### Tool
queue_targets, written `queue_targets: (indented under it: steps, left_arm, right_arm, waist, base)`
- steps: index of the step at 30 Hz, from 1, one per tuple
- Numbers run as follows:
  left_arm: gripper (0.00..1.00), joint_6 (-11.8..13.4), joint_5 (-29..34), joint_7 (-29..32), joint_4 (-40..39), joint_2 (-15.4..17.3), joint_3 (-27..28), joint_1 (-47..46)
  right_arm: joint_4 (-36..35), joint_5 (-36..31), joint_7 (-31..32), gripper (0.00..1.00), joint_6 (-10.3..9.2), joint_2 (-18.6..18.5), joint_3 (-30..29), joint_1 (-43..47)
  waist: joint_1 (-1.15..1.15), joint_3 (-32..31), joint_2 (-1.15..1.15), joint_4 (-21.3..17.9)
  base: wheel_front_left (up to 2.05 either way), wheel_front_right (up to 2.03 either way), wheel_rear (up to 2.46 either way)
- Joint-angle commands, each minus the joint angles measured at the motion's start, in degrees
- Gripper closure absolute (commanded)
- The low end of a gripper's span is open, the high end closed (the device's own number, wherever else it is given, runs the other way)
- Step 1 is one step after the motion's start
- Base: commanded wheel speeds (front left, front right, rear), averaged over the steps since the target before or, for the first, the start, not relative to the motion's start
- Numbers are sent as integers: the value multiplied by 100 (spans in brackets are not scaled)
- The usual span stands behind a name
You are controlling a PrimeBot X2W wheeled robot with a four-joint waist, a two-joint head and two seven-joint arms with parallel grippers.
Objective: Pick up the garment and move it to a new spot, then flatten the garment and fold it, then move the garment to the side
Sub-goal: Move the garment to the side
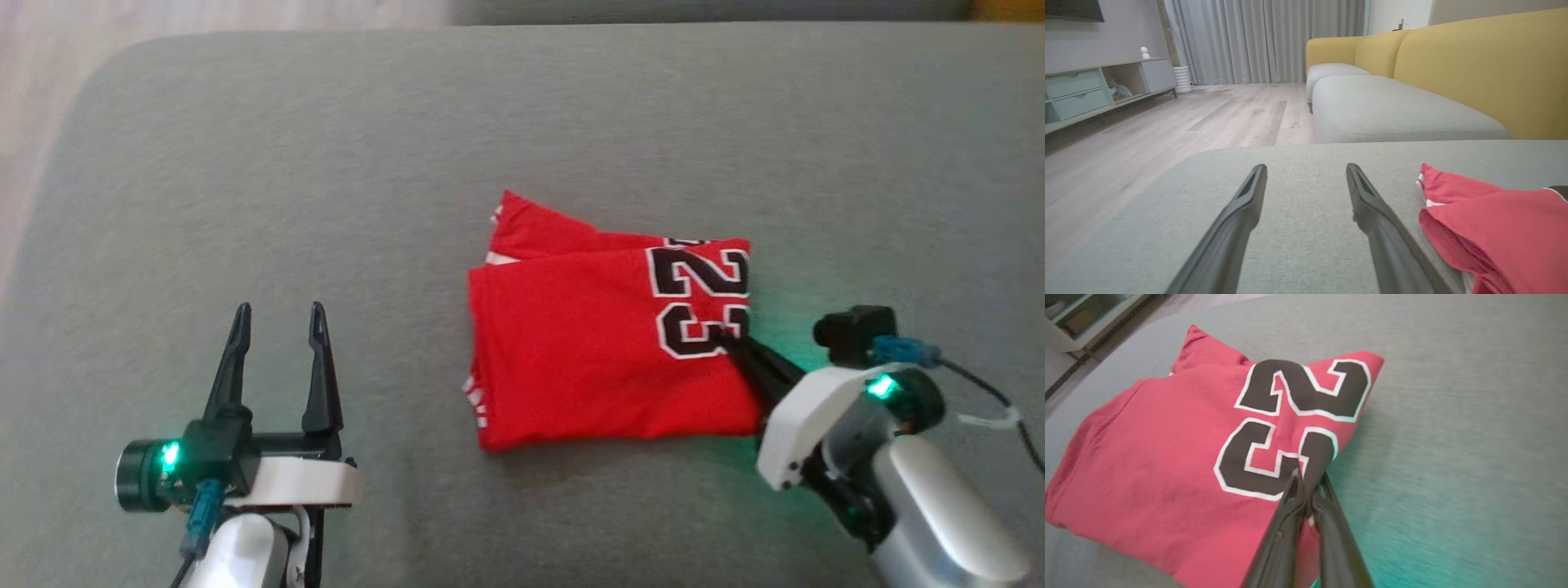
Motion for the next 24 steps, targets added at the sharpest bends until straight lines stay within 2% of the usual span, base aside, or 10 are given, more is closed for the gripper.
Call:
queue_targets:
  steps: [1,3,8,13,17,24]
  left_arm:
    - [0,36,-42,-54,-214,130,222,-139]
    - [0,28,-37,-39,-225,135,205,-157]
    - [0,34,-25,58,-254,160,163,-266]
    - [0,-23,22,136,-252,174,46,-459]
    - [0,-76,92,220,-243,145,-98,-719]
    - [0,-195,240,232,-177,67,-357,-1254]
  right_arm:
    - [-178,-17,-81,100,-4,-187,25,-159]
    - [-175,-17,-97,100,-4,-268,1,-164]
    - [-99,20,-134,100,-4,-576,-77,-337]
    - [63,74,-260,100,-4,-820,-139,-669]
    - [227,75,-404,100,-4,-1141,-323,-1021]
    - [779,-52,-551,100,-4,-2007,-1058,-1576]
  waist:
    - [0,-46,0,-630]
    - [0,-44,0,-764]
    - [0,40,0,-1439]
    - [0,225,0,-1809]
    - [0,504,0,-1862]
    - [0,1083,0,-1711]
  base:
    - [0,0,0]
    - [0,0,0]
    - [0,0,0]
    - [0,0,0]
    - [0,0,0]
    - [0,0,0]
